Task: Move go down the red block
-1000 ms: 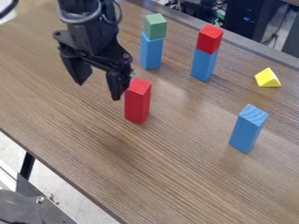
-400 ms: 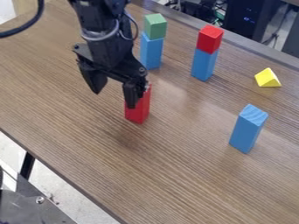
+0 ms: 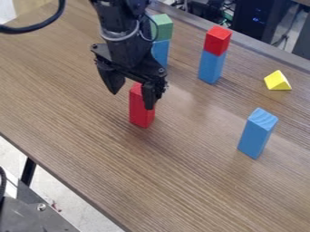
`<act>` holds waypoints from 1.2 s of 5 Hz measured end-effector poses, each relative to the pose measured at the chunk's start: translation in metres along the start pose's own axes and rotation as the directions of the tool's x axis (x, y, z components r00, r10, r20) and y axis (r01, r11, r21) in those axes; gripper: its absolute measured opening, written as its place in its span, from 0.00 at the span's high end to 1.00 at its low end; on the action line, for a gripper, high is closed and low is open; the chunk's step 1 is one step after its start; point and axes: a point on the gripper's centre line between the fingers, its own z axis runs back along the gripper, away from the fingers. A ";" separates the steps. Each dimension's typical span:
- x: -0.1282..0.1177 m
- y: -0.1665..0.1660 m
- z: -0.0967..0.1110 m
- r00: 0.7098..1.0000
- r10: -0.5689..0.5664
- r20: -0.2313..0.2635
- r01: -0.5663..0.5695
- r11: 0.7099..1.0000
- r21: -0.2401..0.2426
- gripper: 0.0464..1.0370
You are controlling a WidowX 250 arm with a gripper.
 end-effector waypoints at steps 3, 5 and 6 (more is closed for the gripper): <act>0.013 0.000 -0.016 1.000 0.010 -0.001 -0.010 1.000 -0.007 0.37; 0.017 0.002 -0.017 1.000 0.009 0.007 -0.009 1.000 -0.009 0.48; 0.017 0.007 -0.015 1.000 -0.007 0.008 0.006 0.998 0.068 0.48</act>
